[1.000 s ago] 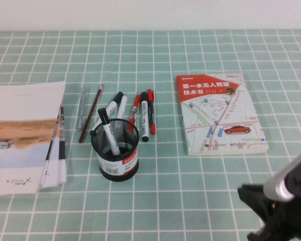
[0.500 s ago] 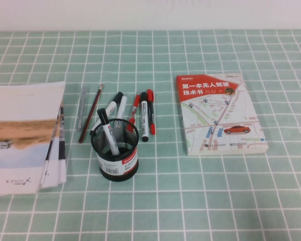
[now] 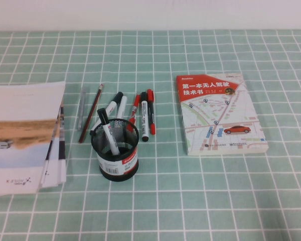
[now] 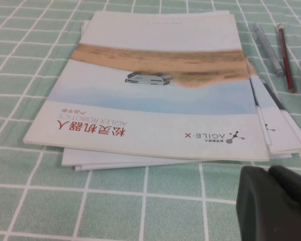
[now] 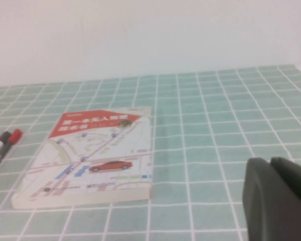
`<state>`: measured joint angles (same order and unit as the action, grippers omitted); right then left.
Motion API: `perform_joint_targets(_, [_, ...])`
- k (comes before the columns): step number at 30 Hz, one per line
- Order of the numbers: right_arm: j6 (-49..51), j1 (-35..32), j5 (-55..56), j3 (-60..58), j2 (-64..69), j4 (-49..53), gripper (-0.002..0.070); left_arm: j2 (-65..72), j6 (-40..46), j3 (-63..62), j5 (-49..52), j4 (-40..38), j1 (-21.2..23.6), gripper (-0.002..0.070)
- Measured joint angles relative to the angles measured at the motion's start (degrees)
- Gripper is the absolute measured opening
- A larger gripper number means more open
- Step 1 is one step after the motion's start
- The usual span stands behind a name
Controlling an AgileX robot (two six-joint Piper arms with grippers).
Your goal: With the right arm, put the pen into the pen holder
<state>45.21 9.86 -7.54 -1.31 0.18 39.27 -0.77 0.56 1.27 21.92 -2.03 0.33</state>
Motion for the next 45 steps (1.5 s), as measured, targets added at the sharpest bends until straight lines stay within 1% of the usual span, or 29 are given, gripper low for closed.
perform_joint_targets(4, [0.08, 0.0, -1.7, -0.09, -0.62, -0.29, -0.0019, 0.0, 0.0, 0.0, 0.0, 0.0, 0.0, -0.0004])
perform_joint_targets(13, [0.08, 0.0, -1.37, -0.09, -0.62, -0.75, -0.0019, 0.0, 0.0, 0.0, 0.0, 0.0, 0.0, -0.0004])
perform_joint_targets(15, [-0.23, 0.0, -1.34, -0.09, -0.62, -3.26, -0.0019, 0.0, 0.0, 0.0, 0.0, 0.0, 0.0, -0.0004])
perform_joint_targets(16, [-1.78, 0.0, -1.6, -0.09, -0.62, -6.13, -0.0019, 0.0, 0.0, 0.0, 0.0, 0.0, 0.0, -0.0004])
perform_joint_targets(18, [-8.43, 0.0, -3.22, -0.09, -0.62, -12.77, -0.0019, 0.0, 0.0, 0.0, 0.0, 0.0, 0.0, -0.0004])
perform_joint_targets(23, [-30.93, 0.0, -10.56, -0.09, -0.62, -30.71, -0.0019, 0.0, 0.0, 0.0, 0.0, 0.0, 0.0, -0.0004])
perform_joint_targets(26, [-36.77, 0.0, -11.57, -0.22, -0.62, -35.89, -0.0019, 0.0, 0.0, 0.0, 0.0, 0.0, 0.0, -0.0004])
perform_joint_targets(31, [-38.73, 0.0, -12.03, -0.22, -0.62, -37.08, -0.0019, 0.0, 0.0, 0.0, 0.0, 0.0, 0.0, -0.0004])
perform_joint_targets(45, [-38.72, 0.0, -12.12, -0.22, -0.62, -37.52, -0.0019, 0.0, 0.0, 0.0, 0.0, 0.0, 0.0, -0.0004])
